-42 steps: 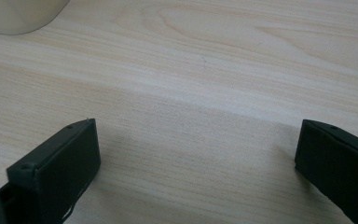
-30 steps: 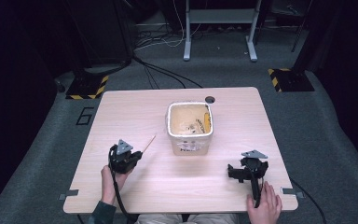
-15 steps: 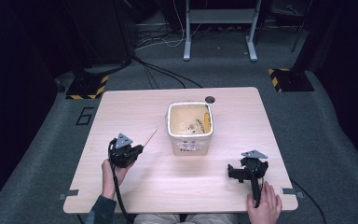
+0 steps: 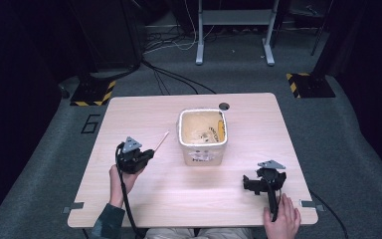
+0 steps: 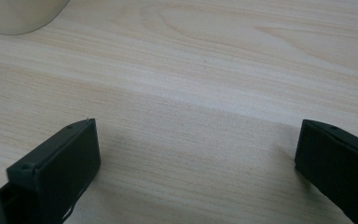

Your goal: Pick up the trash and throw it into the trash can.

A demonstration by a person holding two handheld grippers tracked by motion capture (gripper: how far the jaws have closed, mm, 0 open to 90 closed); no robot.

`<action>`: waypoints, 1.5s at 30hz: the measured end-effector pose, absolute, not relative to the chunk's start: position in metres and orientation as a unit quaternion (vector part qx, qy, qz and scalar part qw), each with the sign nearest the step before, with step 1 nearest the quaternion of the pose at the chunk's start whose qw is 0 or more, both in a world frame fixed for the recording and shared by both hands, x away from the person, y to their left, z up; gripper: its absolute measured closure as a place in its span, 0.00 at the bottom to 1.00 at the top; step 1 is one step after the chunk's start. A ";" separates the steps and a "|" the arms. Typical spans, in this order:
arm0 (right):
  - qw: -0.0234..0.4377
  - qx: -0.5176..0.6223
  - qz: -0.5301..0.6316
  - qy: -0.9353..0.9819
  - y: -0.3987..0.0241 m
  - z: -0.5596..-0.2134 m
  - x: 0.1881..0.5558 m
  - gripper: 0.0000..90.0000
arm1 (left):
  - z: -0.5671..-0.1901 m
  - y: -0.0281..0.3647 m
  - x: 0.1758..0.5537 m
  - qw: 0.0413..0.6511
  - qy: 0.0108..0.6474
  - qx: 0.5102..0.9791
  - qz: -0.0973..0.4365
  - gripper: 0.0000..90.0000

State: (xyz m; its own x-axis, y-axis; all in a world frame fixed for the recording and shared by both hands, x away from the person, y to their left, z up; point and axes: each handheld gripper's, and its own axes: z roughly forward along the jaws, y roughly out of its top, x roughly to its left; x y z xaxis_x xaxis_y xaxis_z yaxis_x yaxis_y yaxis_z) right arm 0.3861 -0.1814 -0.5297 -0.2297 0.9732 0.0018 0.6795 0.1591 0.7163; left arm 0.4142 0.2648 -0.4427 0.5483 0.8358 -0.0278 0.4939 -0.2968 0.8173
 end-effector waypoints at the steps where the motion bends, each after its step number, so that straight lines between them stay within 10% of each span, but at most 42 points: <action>1: 0.240 0.572 0.305 0.722 -0.181 -0.530 0.386 0.00 | -0.442 0.265 0.414 0.411 0.427 0.778 0.209 0.95; 45: 0.240 0.572 0.305 0.722 -0.181 -0.530 0.386 0.00 | -0.388 0.245 0.457 0.478 0.389 0.769 0.170 0.95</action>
